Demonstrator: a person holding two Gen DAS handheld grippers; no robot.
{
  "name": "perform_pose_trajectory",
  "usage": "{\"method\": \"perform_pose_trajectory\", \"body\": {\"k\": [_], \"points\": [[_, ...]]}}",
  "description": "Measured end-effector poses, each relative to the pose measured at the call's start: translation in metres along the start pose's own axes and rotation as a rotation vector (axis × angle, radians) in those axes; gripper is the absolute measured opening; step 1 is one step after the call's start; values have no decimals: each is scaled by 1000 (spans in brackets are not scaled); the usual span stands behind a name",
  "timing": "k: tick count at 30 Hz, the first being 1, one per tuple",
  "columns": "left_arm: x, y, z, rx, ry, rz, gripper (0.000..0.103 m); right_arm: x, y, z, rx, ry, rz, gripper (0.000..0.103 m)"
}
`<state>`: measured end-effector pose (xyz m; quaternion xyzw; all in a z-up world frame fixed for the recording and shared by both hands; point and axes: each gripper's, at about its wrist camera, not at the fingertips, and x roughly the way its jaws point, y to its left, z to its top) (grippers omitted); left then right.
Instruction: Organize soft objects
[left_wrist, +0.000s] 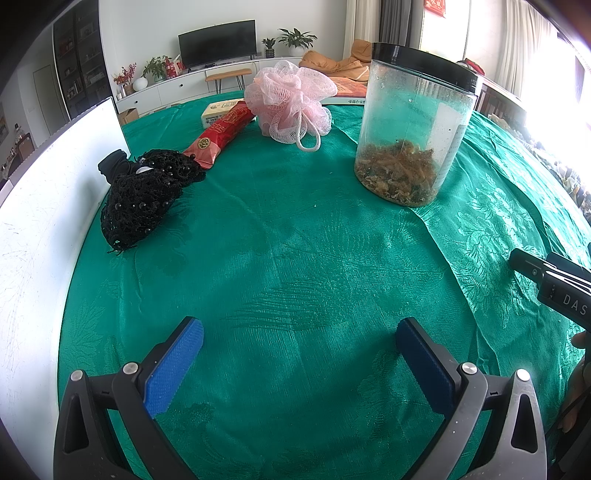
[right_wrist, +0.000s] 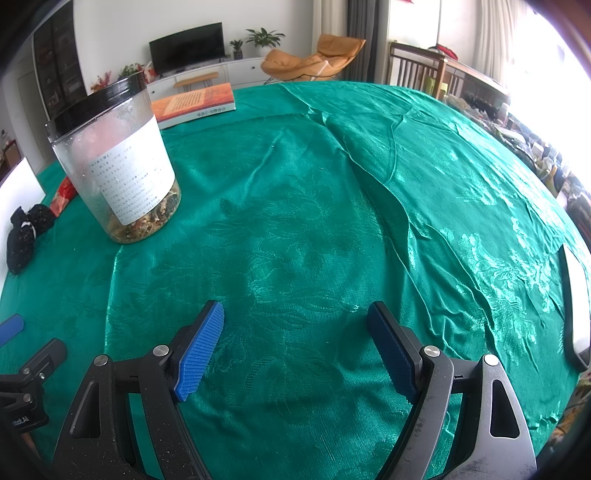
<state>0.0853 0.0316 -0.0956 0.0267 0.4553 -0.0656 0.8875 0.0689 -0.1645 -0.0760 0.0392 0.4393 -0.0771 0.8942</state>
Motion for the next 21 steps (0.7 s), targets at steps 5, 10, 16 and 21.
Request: {"method": "perform_pose_trajectory", "body": {"k": [5,10,16,21], "points": [[0,0,0,-1,0,-1,103,0,0,0,0,0,0,83],[-28,19,24,-37,-59,21,102,0,0,0,0,0,0,83],[-9,81,85,-205,-50,192,103,0,0,0,0,0,0,83],[46,116,94,-271,57,277,102,0,0,0,0,0,0,83]]}}
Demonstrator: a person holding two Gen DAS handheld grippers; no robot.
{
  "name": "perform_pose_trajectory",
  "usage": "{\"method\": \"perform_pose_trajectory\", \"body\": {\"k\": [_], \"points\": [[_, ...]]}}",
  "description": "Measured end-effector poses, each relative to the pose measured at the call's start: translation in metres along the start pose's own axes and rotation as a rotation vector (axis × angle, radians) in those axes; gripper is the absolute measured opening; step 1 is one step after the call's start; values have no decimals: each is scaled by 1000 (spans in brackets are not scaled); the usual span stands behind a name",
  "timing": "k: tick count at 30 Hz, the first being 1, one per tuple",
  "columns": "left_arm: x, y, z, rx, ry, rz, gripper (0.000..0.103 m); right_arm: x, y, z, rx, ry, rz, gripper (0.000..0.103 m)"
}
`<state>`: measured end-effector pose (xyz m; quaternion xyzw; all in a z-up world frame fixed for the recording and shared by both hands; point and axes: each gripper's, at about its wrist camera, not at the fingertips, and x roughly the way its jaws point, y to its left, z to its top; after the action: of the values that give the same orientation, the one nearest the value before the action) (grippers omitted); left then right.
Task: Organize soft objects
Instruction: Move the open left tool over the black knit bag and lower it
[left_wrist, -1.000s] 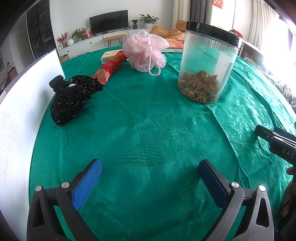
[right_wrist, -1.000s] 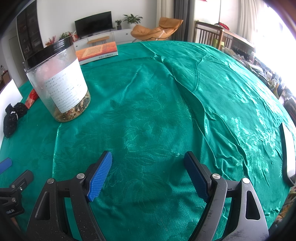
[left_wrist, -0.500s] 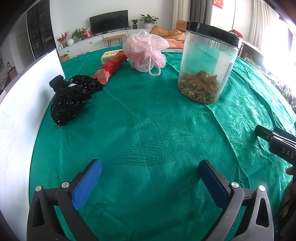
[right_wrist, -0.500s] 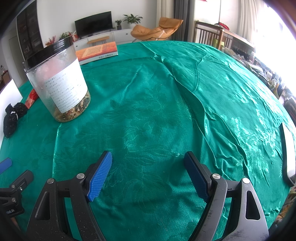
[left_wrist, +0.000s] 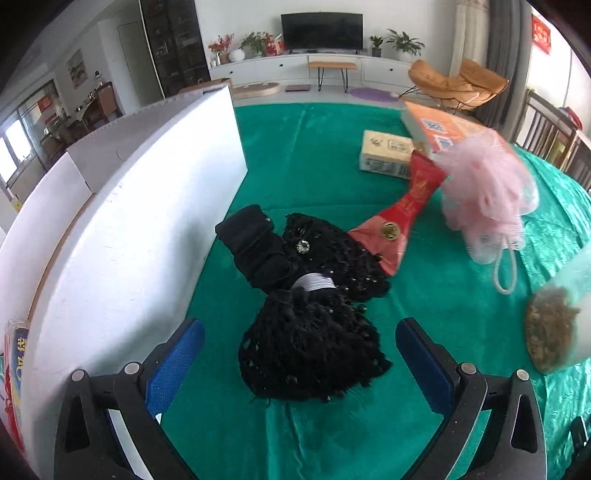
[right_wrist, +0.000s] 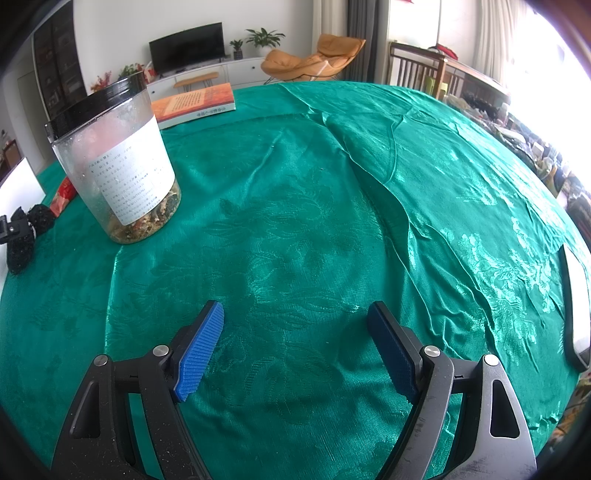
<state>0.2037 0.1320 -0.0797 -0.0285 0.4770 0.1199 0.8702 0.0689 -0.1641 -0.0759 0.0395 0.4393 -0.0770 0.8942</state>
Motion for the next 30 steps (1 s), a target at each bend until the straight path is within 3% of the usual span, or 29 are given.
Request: {"method": "perform_pose_trajectory", "body": {"k": [2,3,4,8,15,17,19,22,25,30], "points": [[6,-2,1,22,-4,-26,94,0,0,0,0,0,0,83],[5,-2,0,21,-11,-47,62,0,-1,0,0,0,0,83],[4,-1,-3,16,-1,-61,46,0,0,0,0,0,0,83],[-24,-3,-29,43,-14,-147,45,0,0,0,0,0,0,83],[-71,-2,-99,169,32,-228,49,0,0,0,0,0,0,83],[-73,-4,-108,198,30,-244,63,0,0,0,0,0,0,83],[-73,-7,-111,228,6,-214,96,0,0,0,0,0,0,83],[-73,-9,-110,230,-23,-191,98,0,0,0,0,0,0,83],[-56,-11,-106,215,22,-197,101,0,0,0,0,0,0,83],[-53,-6,-110,175,-49,-203,103,0,0,0,0,0,0,83]]}}
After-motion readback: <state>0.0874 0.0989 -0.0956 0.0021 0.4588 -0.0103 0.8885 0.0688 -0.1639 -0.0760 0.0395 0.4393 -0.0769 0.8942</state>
